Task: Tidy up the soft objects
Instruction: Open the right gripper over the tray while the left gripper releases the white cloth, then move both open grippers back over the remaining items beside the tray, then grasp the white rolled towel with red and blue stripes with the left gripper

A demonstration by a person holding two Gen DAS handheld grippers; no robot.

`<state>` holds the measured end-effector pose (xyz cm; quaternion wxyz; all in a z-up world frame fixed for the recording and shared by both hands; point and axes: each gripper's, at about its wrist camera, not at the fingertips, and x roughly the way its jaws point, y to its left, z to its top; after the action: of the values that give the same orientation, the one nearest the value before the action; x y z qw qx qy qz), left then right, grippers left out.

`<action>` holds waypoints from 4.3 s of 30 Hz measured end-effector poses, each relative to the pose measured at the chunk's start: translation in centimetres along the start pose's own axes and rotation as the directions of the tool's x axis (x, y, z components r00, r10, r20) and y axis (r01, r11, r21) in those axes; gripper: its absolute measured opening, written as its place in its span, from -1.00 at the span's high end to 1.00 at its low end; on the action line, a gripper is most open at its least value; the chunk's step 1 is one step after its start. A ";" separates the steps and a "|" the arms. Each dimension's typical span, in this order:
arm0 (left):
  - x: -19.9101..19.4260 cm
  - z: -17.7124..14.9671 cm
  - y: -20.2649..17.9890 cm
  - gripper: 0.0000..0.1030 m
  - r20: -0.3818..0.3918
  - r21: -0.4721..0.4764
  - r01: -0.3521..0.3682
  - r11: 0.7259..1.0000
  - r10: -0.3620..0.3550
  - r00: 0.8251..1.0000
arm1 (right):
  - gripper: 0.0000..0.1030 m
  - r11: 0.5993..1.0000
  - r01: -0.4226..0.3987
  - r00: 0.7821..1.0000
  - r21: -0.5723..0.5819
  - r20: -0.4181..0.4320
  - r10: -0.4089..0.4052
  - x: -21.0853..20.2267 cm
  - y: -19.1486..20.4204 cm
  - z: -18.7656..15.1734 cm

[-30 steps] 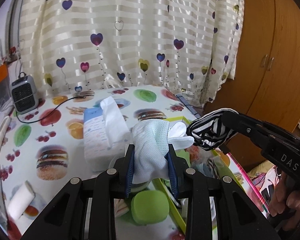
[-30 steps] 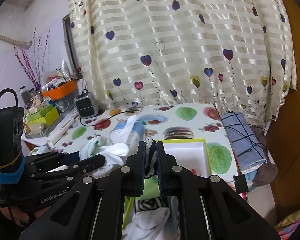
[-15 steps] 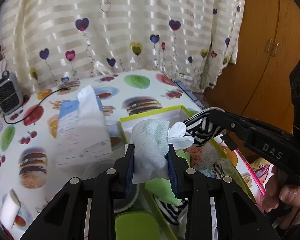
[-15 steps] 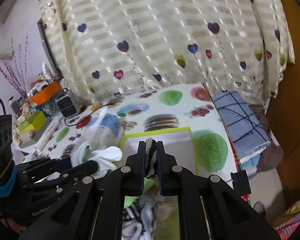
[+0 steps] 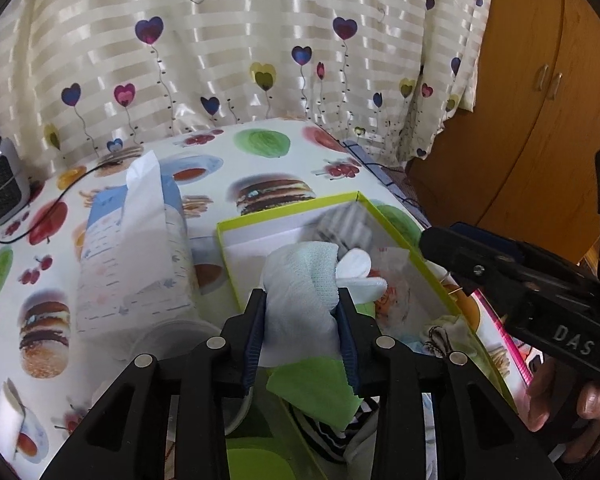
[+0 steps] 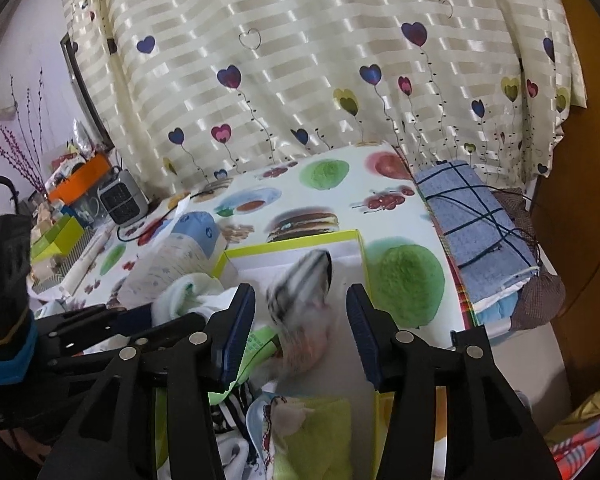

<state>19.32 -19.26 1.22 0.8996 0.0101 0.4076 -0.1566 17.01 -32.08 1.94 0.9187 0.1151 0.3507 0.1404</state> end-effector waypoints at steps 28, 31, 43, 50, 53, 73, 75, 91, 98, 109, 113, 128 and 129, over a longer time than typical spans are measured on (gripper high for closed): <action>-7.1 -2.5 -0.4 0.30 0.092 0.015 0.058 0.998 -0.059 0.994 | 0.05 0.999 0.019 0.998 -0.045 0.056 -0.016 -6.0 4.2 -2.3; -8.1 -2.8 -0.2 0.30 0.103 0.009 0.063 0.998 -0.064 0.993 | 0.05 0.998 0.020 0.998 -0.058 0.058 -0.017 -6.6 5.2 -2.5; -12.4 -5.0 1.2 0.30 0.154 -0.011 0.070 0.998 -0.067 0.986 | 0.05 0.991 0.021 0.997 -0.129 0.081 -0.010 -9.3 9.1 -3.5; -14.2 -6.4 2.4 0.30 0.169 -0.032 0.067 0.997 -0.060 0.984 | 0.05 0.983 0.014 0.996 -0.183 0.089 0.002 -10.2 11.5 -4.1; -14.8 -7.0 3.1 0.30 0.175 -0.043 0.064 0.997 -0.055 0.983 | 0.05 0.979 0.012 0.996 -0.204 0.088 0.006 -10.4 12.4 -4.4; -15.5 -9.6 7.5 0.26 0.153 -0.150 0.023 0.988 0.000 0.988 | 0.04 0.965 -0.043 0.998 -0.260 0.037 0.054 -9.2 15.1 -5.7; -15.3 -9.9 8.3 0.22 0.146 -0.173 0.011 0.985 0.014 0.989 | 0.03 0.963 -0.047 0.998 -0.264 0.033 0.058 -9.0 15.4 -5.9; -10.2 -9.6 11.9 0.05 0.037 -0.282 0.020 0.959 -0.010 0.999 | -0.09 0.957 -0.098 0.995 -0.273 -0.010 0.099 -7.3 16.1 -6.2; -6.6 -8.5 12.6 -0.01 -0.021 -0.344 0.040 0.938 -0.051 0.998 | -0.08 0.963 -0.098 0.995 -0.253 -0.022 0.095 -6.4 15.3 -6.1; -3.4 -8.1 12.6 -0.07 -0.079 -0.372 0.041 0.927 -0.075 0.994 | -0.08 0.968 -0.101 0.995 -0.230 -0.032 0.096 -5.2 14.1 -5.7; -2.8 -8.1 12.7 -0.08 -0.089 -0.382 0.054 0.923 -0.096 0.991 | -0.09 0.968 -0.102 0.995 -0.229 -0.033 0.097 -5.0 14.1 -5.7; -4.4 -9.2 13.4 0.16 -0.065 -0.382 0.057 0.922 -0.088 0.994 | -0.09 0.965 -0.102 0.995 -0.241 -0.034 0.097 -4.7 14.4 -5.6; -4.8 -9.5 13.6 0.16 -0.060 -0.383 0.057 0.922 -0.086 0.994 | -0.09 0.965 -0.102 0.995 -0.242 -0.033 0.097 -4.6 14.5 -5.6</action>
<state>13.36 -3.65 -3.04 0.8620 -0.1739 0.4642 -0.1065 7.33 -19.48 5.20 0.9140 0.0173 0.3341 0.2294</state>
